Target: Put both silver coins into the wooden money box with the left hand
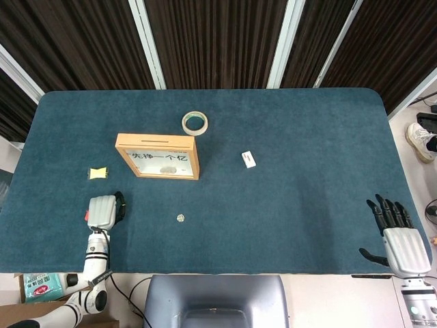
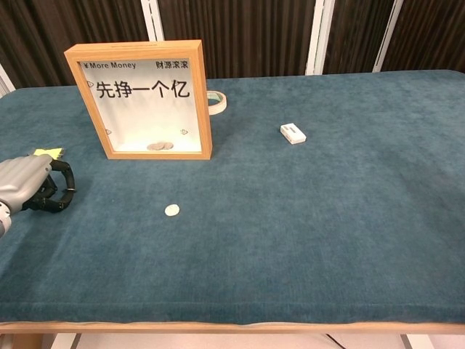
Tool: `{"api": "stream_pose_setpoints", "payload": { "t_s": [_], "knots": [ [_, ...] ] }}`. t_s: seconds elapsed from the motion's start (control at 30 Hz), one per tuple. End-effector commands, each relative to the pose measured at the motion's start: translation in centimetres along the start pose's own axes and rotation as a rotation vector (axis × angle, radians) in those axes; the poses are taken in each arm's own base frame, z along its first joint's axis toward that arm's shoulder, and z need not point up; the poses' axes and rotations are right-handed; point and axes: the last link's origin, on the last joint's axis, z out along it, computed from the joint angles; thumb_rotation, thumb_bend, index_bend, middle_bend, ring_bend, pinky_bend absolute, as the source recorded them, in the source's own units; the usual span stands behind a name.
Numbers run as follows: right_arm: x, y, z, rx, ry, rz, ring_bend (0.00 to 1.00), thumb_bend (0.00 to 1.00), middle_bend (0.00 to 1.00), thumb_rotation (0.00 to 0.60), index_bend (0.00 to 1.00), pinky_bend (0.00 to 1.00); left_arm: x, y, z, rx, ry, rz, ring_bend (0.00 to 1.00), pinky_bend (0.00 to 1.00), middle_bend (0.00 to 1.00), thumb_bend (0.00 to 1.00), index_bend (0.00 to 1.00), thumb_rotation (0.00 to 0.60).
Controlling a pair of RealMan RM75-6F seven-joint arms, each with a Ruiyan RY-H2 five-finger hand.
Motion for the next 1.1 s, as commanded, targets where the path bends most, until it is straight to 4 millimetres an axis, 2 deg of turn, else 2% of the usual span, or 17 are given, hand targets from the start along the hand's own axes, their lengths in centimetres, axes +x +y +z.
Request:
{"api": "stream_pose_setpoints", "payload": {
  "t_s": [0.03,0.63,0.87,1.1],
  "knots": [
    [-0.01,-0.01,0.01,0.000,0.000,-0.001,0.00,0.10,0.00,0.600,0.00,0.00,0.11,-0.05,0.13,0.003,0.009,-0.004,1.00,1.00,1.00,0.37,0.56,0.600],
    [-0.06,-0.06,0.08,-0.001,-0.002,-0.003,0.00,0.10,0.00,0.600,0.00,0.00,0.57,0.01,0.09,-0.002,0.034,-0.011,1.00,1.00,1.00,0.38,0.54,0.600],
    [-0.08,-0.07,0.05,0.000,-0.004,-0.003,0.00,0.10,0.00,0.600,0.00,0.00,0.34,-0.10,0.14,0.005,0.028,-0.009,1.00,1.00,1.00,0.42,0.60,0.600],
    [-0.09,-0.07,0.06,0.000,-0.009,-0.006,0.00,0.10,0.00,0.600,0.00,0.00,0.63,0.22,0.05,-0.003,0.067,-0.012,1.00,1.00,1.00,0.52,0.68,0.600]
  ]
}}
